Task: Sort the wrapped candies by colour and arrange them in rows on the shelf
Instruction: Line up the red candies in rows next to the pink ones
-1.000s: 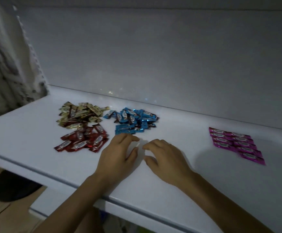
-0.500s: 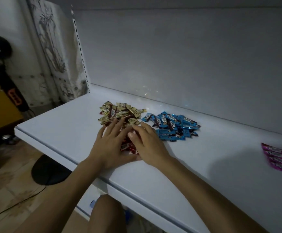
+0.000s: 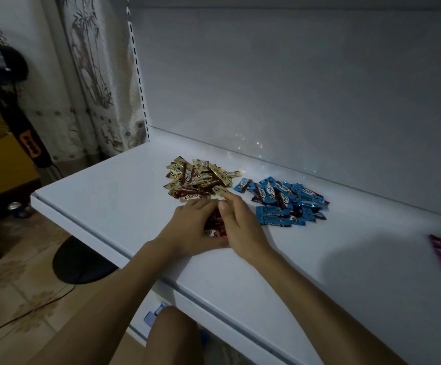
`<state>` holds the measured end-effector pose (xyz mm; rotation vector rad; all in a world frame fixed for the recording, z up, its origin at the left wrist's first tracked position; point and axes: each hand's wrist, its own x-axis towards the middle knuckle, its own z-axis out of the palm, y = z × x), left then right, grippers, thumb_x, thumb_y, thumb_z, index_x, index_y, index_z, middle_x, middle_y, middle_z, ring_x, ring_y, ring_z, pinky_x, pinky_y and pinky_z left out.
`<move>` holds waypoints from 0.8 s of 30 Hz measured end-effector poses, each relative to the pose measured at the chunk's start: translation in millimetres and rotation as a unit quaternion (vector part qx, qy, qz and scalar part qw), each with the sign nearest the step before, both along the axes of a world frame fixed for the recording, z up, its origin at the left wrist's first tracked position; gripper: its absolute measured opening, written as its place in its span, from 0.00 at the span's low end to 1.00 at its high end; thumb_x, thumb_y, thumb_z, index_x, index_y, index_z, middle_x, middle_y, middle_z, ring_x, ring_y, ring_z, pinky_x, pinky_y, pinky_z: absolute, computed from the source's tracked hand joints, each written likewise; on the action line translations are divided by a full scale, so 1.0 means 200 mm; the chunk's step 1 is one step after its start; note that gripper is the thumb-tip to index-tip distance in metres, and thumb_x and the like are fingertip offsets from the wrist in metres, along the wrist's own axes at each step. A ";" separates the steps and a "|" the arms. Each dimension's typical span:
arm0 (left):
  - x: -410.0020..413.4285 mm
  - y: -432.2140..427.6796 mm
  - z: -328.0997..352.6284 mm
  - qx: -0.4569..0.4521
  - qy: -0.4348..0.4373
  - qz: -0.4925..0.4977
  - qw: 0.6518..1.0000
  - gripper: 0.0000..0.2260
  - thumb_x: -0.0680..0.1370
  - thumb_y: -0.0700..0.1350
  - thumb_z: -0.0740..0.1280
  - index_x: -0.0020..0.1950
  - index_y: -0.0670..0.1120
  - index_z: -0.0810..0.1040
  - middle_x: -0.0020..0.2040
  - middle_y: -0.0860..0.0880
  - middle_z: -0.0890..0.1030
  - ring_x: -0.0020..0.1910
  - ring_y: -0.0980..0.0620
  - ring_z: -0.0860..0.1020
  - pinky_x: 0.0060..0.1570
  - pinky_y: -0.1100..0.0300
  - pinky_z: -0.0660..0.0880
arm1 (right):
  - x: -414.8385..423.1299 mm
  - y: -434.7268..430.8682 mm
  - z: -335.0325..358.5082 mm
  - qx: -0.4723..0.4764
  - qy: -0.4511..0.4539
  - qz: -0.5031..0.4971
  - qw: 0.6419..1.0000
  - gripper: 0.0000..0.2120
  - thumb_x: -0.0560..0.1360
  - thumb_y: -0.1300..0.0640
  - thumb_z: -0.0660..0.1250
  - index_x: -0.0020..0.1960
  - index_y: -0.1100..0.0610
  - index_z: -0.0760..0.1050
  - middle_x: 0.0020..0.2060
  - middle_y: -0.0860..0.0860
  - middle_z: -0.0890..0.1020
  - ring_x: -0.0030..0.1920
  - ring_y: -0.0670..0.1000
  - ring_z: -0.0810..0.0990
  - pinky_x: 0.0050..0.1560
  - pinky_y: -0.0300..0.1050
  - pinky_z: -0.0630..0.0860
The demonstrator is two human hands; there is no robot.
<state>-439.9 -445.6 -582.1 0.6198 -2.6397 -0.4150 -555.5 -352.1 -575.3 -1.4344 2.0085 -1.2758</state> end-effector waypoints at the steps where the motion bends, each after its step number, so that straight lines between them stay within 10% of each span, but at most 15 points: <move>1: -0.01 -0.01 0.00 0.012 0.018 -0.001 1.000 0.41 0.65 0.73 0.62 0.71 0.50 0.69 0.68 0.50 0.73 0.65 0.50 0.72 0.63 0.48 0.72 | 0.00 0.01 0.01 -0.019 -0.022 -0.001 1.000 0.18 0.81 0.48 0.54 0.70 0.50 0.64 0.65 0.49 0.73 0.63 0.48 0.73 0.63 0.49 0.72; 6: -0.09 0.02 -0.04 -0.031 -0.050 -0.007 0.998 0.45 0.63 0.76 0.59 0.74 0.52 0.64 0.72 0.47 0.68 0.71 0.46 0.66 0.67 0.45 0.67 | -0.04 0.03 0.02 -0.072 -0.158 -0.021 0.985 0.17 0.82 0.52 0.56 0.70 0.51 0.65 0.64 0.48 0.72 0.63 0.46 0.72 0.65 0.47 0.71; 16: -0.11 -0.01 0.04 -0.193 0.052 -0.003 0.980 0.20 0.73 0.58 0.58 0.50 0.46 0.80 0.37 0.47 0.79 0.33 0.45 0.78 0.29 0.57 0.75 | -0.04 0.02 -0.01 -0.062 -0.077 -0.034 0.995 0.15 0.82 0.58 0.55 0.67 0.56 0.70 0.56 0.48 0.76 0.56 0.46 0.75 0.54 0.38 0.75; 24: -0.08 -0.02 0.01 -0.101 0.119 0.029 0.987 0.19 0.74 0.60 0.61 0.52 0.47 0.81 0.44 0.49 0.82 0.38 0.48 0.80 0.35 0.56 0.77 | -0.05 0.04 0.00 -0.092 -0.119 -0.031 0.988 0.12 0.81 0.61 0.55 0.61 0.50 0.72 0.50 0.38 0.75 0.48 0.31 0.75 0.42 0.23 0.70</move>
